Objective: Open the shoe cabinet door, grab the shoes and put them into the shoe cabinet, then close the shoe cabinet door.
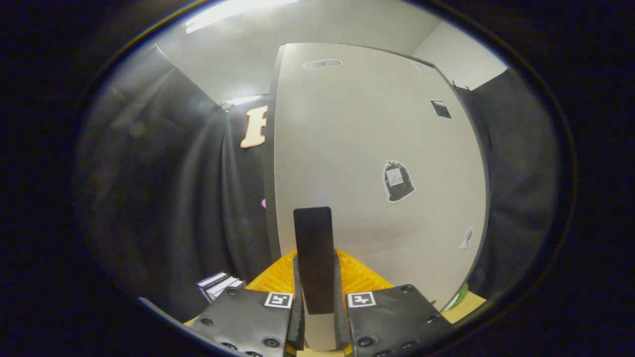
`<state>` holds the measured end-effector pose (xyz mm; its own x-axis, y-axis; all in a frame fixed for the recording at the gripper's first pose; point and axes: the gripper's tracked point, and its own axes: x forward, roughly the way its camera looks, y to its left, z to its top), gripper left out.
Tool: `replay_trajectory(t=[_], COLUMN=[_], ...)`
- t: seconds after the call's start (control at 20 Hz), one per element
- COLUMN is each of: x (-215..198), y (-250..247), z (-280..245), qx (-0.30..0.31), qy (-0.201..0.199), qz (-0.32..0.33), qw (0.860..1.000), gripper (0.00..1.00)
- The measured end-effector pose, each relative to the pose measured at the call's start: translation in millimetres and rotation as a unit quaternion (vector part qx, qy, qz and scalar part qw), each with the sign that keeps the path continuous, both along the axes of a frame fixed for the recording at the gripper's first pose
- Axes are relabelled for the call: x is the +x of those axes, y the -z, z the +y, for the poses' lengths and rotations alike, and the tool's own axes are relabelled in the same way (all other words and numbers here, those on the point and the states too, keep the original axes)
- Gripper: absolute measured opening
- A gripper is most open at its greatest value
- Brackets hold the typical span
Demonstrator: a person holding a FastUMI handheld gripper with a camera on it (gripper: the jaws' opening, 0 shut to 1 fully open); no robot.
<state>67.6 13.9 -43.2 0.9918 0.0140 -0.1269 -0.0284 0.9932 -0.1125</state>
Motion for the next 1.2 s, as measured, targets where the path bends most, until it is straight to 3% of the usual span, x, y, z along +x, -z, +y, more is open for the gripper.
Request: replay_trajectory(t=[0.75,1.2], x=[-90,-143], y=[-30,-51], z=[-38,-88], qx=[0.012,0.022], qy=[-0.037,-0.016], qz=[0.011,0.010], qw=[0.999,1.000], gripper=[0.25,0.25])
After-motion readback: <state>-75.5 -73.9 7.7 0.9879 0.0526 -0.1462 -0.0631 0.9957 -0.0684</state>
